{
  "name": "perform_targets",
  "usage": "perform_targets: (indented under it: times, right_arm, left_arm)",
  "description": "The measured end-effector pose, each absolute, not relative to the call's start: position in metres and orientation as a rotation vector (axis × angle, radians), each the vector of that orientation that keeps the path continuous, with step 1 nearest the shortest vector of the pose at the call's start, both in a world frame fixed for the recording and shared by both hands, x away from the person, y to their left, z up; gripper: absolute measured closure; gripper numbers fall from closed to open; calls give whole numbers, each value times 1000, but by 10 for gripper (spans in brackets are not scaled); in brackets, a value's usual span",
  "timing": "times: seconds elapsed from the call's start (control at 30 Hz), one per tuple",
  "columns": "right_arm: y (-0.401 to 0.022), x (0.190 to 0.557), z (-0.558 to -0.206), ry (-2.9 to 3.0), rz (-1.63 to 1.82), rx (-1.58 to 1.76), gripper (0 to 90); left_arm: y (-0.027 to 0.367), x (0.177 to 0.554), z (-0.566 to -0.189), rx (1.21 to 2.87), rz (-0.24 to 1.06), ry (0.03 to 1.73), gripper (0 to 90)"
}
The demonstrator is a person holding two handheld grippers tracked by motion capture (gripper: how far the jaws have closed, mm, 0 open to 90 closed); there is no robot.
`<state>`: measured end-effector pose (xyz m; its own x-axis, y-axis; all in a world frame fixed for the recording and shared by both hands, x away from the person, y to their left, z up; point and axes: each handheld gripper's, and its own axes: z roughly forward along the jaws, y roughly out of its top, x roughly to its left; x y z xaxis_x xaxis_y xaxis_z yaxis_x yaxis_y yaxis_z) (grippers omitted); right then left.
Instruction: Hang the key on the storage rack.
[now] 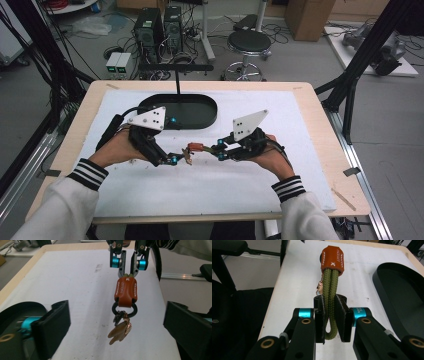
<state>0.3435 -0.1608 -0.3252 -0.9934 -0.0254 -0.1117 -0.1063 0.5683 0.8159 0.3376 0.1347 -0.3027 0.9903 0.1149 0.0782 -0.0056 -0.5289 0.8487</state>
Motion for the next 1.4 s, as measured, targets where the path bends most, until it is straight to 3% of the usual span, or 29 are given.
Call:
perform_targets:
  times: [0.33, 0.73, 0.9, 0.97, 1.03, 1.13, 1.4]
  right_arm:
    - [-152, 344, -326, 2709, 1422, -136, 793]
    - [-149, 345, -328, 2720, 1410, -143, 793]
    - [-147, 344, -328, 2726, 1401, -155, 793]
    - [-147, 344, -328, 2724, 1400, -155, 793]
    - [-147, 344, -328, 2724, 1396, -152, 793]
    - [-147, 344, -329, 2729, 1390, -147, 793]
    - [-149, 344, -329, 2737, 1374, -136, 789]
  left_arm:
    - [120, 338, -308, 2181, 102, 27, 158]
    - [115, 341, -309, 2223, 76, 3, 402]
    - [111, 342, -309, 2244, 66, 8, 441]
    - [110, 342, -308, 2248, 67, 4, 481]
    - [109, 340, -308, 2263, 72, -1, 583]
    - [107, 339, -309, 2281, 85, -4, 633]
    - [102, 335, -309, 2293, 116, 30, 695]
